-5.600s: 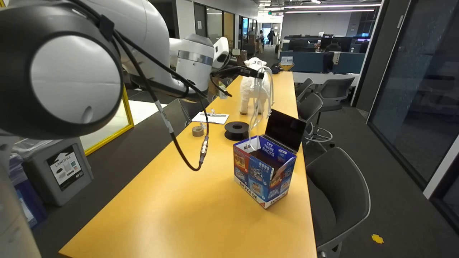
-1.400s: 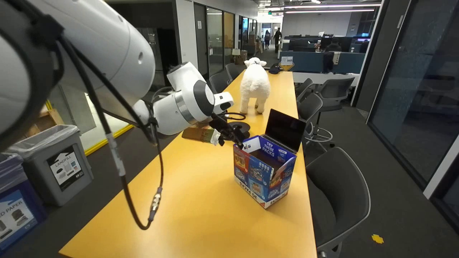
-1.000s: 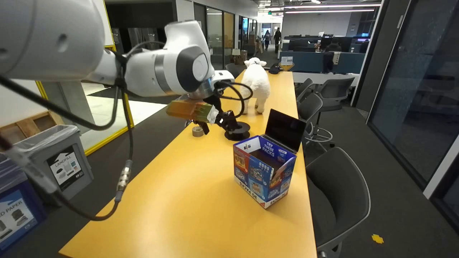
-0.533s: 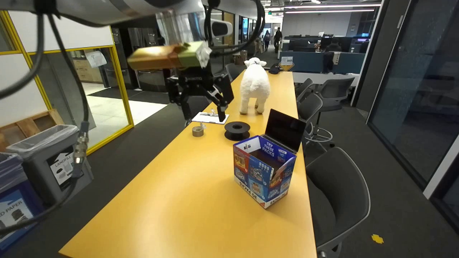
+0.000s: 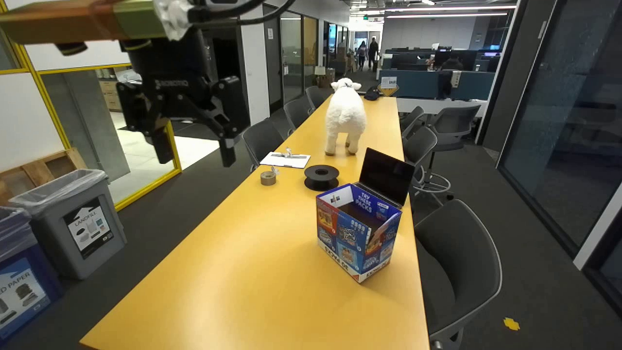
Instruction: Place the white rope in the blue box
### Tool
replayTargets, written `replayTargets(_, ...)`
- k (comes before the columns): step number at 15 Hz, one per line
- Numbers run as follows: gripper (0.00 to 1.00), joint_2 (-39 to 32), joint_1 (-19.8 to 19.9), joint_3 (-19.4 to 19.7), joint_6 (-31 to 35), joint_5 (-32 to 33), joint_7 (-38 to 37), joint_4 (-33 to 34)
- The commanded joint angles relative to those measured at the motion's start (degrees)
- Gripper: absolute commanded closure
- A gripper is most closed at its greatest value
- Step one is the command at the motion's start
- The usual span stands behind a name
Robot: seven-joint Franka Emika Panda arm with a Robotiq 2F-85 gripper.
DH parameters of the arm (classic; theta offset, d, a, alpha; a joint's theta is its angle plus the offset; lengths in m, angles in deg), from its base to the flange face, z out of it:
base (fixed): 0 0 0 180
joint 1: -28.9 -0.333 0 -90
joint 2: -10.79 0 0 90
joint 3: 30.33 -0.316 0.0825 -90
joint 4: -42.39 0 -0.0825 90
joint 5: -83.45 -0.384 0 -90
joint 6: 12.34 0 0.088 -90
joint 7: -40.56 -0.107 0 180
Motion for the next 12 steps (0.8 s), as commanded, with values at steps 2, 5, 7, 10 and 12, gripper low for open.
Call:
replayTargets(2,0.0,2.3,-2.8,-0.5,0.5,-6.1,1.4,-5.2)
replayTargets(5,0.0,2.3,-3.2,-0.6,0.7,-7.3,1.8,-7.6)
replayTargets(7,0.0,2.6,-2.7,-1.1,0.8,-6.6,1.3,-8.8)
replayTargets(10,0.0,1.4,-2.4,-0.9,0.0,-6.3,1.2,-8.4)
replayTargets(12,0.0,1.4,-2.4,-0.9,0.0,-6.3,1.2,-8.4)
